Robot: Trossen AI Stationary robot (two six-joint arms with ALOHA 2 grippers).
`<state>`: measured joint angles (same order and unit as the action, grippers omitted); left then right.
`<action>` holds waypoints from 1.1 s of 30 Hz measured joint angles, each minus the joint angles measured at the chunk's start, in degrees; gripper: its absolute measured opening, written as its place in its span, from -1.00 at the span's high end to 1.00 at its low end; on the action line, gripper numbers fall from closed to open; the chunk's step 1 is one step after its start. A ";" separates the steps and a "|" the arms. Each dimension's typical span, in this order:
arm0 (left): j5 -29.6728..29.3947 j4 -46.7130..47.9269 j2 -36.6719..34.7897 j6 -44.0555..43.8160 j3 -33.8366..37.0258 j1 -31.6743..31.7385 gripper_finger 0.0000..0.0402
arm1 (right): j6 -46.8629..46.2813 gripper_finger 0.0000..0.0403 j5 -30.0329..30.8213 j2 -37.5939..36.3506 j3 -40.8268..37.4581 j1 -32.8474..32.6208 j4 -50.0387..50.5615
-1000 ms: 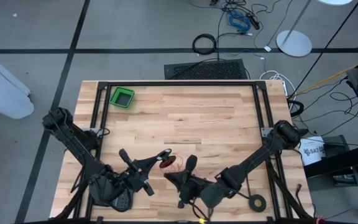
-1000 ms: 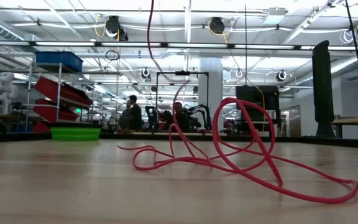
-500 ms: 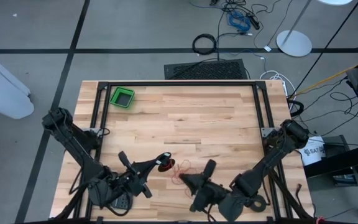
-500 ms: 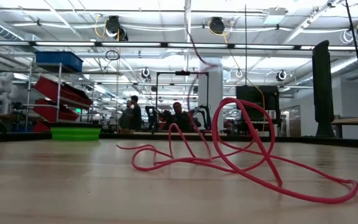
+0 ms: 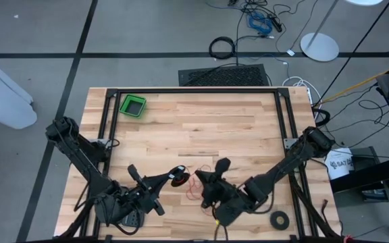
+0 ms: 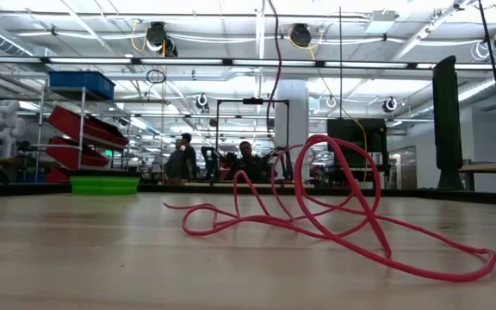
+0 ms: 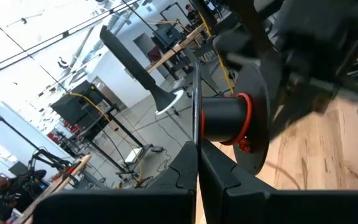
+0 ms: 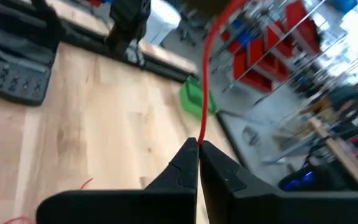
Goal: Coil cords
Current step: Uncoil the red wire from the spool
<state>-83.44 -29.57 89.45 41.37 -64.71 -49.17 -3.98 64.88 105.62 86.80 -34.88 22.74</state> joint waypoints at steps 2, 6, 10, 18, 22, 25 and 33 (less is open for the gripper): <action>0.00 -0.08 0.00 0.00 -0.08 0.00 0.98 | -2.14 1.00 -2.57 0.00 -0.06 1.13 1.13; 0.00 -0.10 0.00 -0.07 -1.05 0.00 0.98 | -2.74 1.00 -5.47 0.02 -2.44 2.72 -1.30; 0.02 -0.07 0.00 -0.46 -1.84 0.00 0.98 | -2.66 1.00 -7.91 0.01 -5.08 3.92 -4.30; 0.01 -0.11 0.00 -1.74 -1.88 0.02 0.98 | 1.37 1.00 -17.70 0.02 -9.22 5.77 -11.38; -0.54 -0.11 0.00 -1.93 -1.88 0.18 0.98 | 5.34 1.00 -27.17 0.02 -10.20 6.17 -15.34; -1.79 -0.08 0.00 -1.95 -1.88 0.31 0.98 | 6.52 1.00 -30.98 0.02 -10.25 6.11 -15.31; -3.56 0.08 0.00 -1.99 -1.88 0.33 0.98 | 7.92 0.87 -27.02 0.02 -10.25 4.58 -19.47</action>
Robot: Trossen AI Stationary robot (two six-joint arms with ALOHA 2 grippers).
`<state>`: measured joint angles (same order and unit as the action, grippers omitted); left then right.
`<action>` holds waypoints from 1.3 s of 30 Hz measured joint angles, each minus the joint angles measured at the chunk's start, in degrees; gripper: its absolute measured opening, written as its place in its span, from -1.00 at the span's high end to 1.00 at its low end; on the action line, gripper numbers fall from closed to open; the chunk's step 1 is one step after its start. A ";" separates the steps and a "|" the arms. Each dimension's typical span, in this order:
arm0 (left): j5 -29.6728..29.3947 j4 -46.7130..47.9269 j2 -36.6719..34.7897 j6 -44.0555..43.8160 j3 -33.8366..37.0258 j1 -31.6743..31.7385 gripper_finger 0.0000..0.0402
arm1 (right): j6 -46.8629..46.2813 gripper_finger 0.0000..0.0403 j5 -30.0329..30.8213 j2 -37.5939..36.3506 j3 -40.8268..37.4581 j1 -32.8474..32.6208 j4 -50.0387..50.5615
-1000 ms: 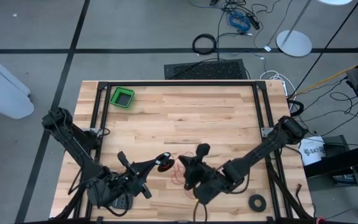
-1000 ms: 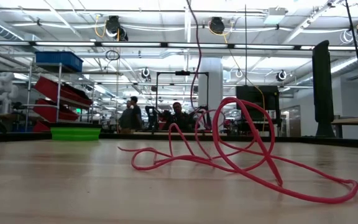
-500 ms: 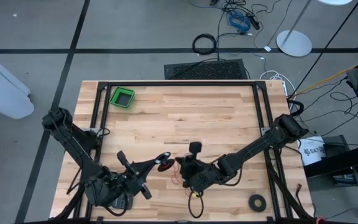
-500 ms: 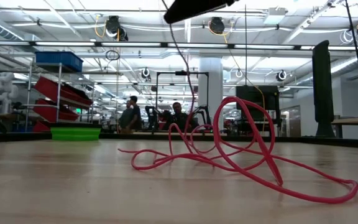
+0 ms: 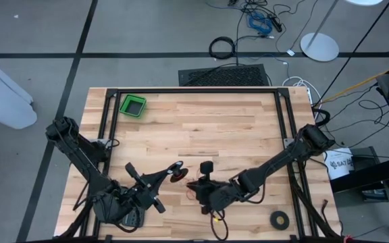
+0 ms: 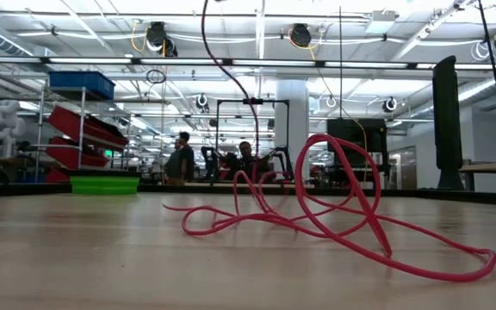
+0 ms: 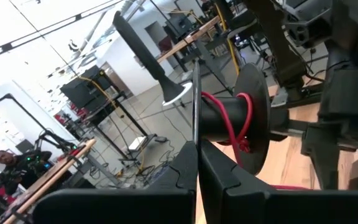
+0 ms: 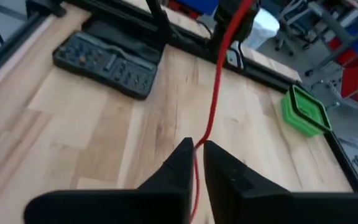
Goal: Coil cords
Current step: Uncoil the red wire from the spool
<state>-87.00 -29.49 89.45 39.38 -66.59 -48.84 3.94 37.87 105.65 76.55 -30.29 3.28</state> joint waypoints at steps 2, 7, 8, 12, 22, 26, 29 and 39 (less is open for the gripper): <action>-0.05 0.02 0.00 0.00 0.00 0.00 0.98 | 1.08 0.80 1.04 0.00 0.00 -0.35 -1.61; -0.05 0.01 0.00 -0.02 0.00 0.00 0.98 | 1.93 0.61 5.37 0.00 0.00 -1.11 -4.94; -0.05 0.02 0.00 -0.04 0.00 0.00 0.98 | 1.93 0.57 5.81 0.00 0.00 -1.09 -5.92; -0.05 0.00 0.00 -0.07 0.00 0.01 0.98 | 2.79 0.44 5.70 0.00 0.00 -0.49 -9.76; -0.05 0.00 0.00 -0.11 0.00 0.07 0.98 | 3.24 0.27 3.07 0.00 0.02 0.76 -12.19; -0.05 0.00 0.00 -0.15 0.00 0.07 0.98 | 3.40 0.27 -0.68 0.00 0.02 1.27 -15.08; -0.05 -0.02 0.00 -0.26 0.00 0.07 0.98 | 4.80 0.28 -0.54 0.51 0.04 1.39 -17.83; -0.02 0.02 0.00 -0.65 0.00 0.12 0.98 | 7.44 0.34 -0.26 1.64 0.04 1.48 -23.14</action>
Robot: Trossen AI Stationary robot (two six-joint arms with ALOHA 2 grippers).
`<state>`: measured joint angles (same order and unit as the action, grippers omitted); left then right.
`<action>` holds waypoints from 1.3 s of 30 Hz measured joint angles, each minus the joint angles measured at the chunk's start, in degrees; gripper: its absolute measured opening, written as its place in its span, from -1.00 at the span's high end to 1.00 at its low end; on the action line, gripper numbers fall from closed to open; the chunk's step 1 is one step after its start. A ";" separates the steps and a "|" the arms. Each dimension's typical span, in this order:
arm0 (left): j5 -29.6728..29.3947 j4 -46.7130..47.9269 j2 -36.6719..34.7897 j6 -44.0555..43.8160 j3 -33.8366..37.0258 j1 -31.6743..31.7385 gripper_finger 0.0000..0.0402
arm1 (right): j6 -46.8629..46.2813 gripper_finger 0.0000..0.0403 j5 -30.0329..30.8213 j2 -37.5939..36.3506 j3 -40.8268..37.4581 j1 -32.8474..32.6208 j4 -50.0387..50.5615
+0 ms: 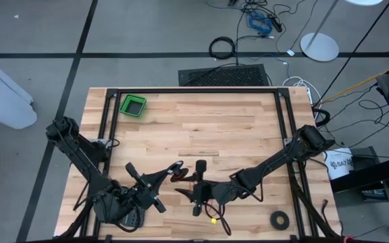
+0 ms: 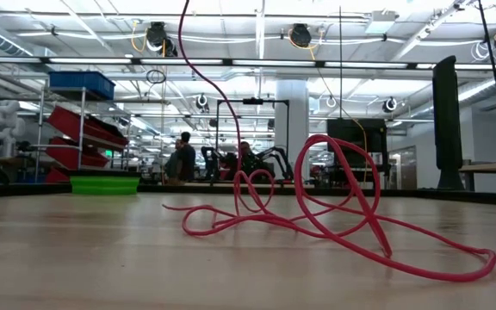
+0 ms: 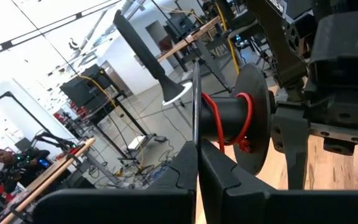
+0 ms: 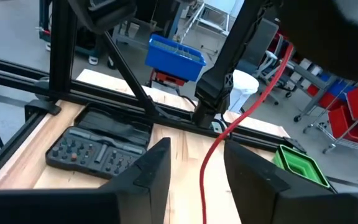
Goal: Coil cords
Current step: Uncoil the red wire from the spool
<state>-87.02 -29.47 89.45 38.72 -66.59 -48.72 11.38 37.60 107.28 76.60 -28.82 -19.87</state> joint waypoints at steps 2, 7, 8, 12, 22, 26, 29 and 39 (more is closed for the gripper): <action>0.00 0.02 0.00 -0.43 0.00 -0.01 0.98 | 0.00 0.39 0.02 0.00 0.00 0.00 -0.14; 0.00 0.07 0.00 -0.48 0.00 0.27 0.98 | 0.27 0.66 0.02 0.00 0.00 0.00 -0.12; 0.00 0.07 0.00 -0.49 0.00 0.27 0.98 | 0.45 0.73 0.02 0.00 0.00 0.00 -0.10; 0.02 0.14 0.00 -0.49 0.00 0.38 0.98 | 1.78 0.97 0.02 0.02 0.00 0.00 -0.08; 0.02 0.57 0.00 -0.84 0.00 0.38 0.98 | 2.35 1.00 0.05 0.02 0.00 -1.38 -1.86; 0.04 2.00 0.00 -0.87 0.00 0.38 0.98 | 4.41 1.00 0.07 0.02 1.57 -2.81 -2.42; 0.04 2.67 0.02 -0.90 0.00 0.38 0.98 | 6.70 1.00 0.58 0.02 3.50 -4.00 -2.37; -0.13 2.65 0.02 -0.92 0.00 0.21 0.98 | 14.37 1.00 16.88 -0.65 7.87 -9.08 3.47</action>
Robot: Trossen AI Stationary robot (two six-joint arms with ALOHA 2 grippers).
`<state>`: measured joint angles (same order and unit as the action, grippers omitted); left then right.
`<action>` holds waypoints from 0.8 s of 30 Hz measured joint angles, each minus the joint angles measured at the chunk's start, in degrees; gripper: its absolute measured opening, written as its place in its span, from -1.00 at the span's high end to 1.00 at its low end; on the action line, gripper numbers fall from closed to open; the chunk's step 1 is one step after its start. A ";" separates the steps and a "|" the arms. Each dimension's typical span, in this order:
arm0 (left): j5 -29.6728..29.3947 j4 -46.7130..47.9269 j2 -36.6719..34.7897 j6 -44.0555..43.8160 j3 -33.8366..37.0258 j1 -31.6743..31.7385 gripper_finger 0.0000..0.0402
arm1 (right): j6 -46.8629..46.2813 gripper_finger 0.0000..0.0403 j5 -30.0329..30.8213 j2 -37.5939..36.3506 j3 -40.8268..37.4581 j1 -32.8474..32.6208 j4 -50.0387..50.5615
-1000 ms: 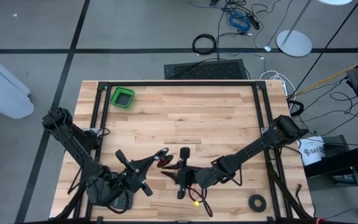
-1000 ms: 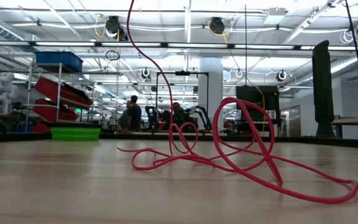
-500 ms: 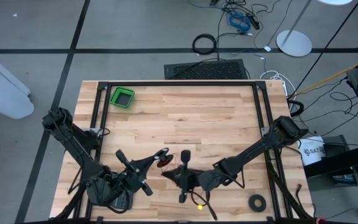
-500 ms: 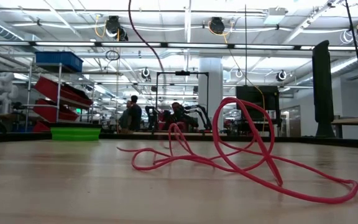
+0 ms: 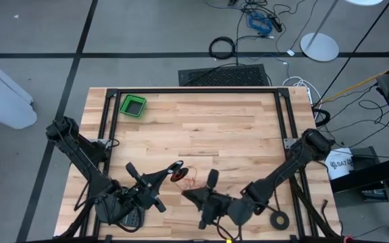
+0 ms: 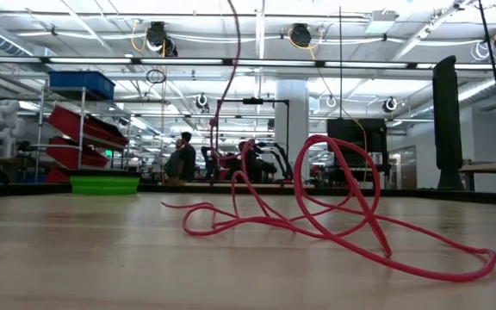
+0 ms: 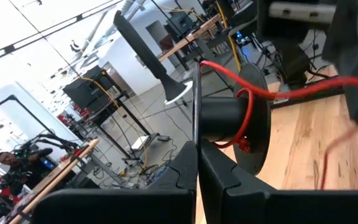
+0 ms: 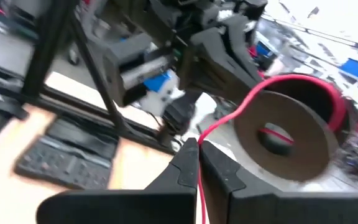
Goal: Coil cords
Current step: Uncoil the red wire from the spool
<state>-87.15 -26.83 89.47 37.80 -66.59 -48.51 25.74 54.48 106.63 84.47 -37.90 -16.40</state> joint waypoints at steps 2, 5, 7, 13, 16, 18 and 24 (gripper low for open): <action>-0.09 -0.02 0.00 0.00 0.00 0.00 0.98 | 0.00 1.00 2.67 -1.15 0.02 -1.12 2.32; -0.17 -0.02 0.00 0.00 0.00 0.00 0.98 | -2.15 1.00 4.06 -3.30 0.08 -2.82 6.80; -0.20 -0.04 0.00 0.00 0.00 0.00 0.98 | -4.67 1.00 4.10 -4.56 0.09 -3.95 10.21; 0.45 0.27 0.00 2.23 0.00 -0.41 0.98 | -12.30 1.00 4.08 -7.26 0.11 -6.23 21.52; 0.89 0.38 0.09 6.22 0.00 -1.29 0.98 | -18.34 1.00 4.08 -7.69 0.11 -6.03 29.25; 1.00 0.39 0.13 9.45 0.00 -2.30 0.98 | -22.55 1.00 4.24 -7.72 0.11 -5.46 34.22; 1.16 0.40 0.15 14.12 0.00 -4.11 0.98 | -34.35 1.00 4.52 -7.72 0.11 -1.85 45.16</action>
<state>-85.99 -26.43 89.62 51.92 -66.59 -52.62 -8.60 59.00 98.91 84.57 -39.76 28.76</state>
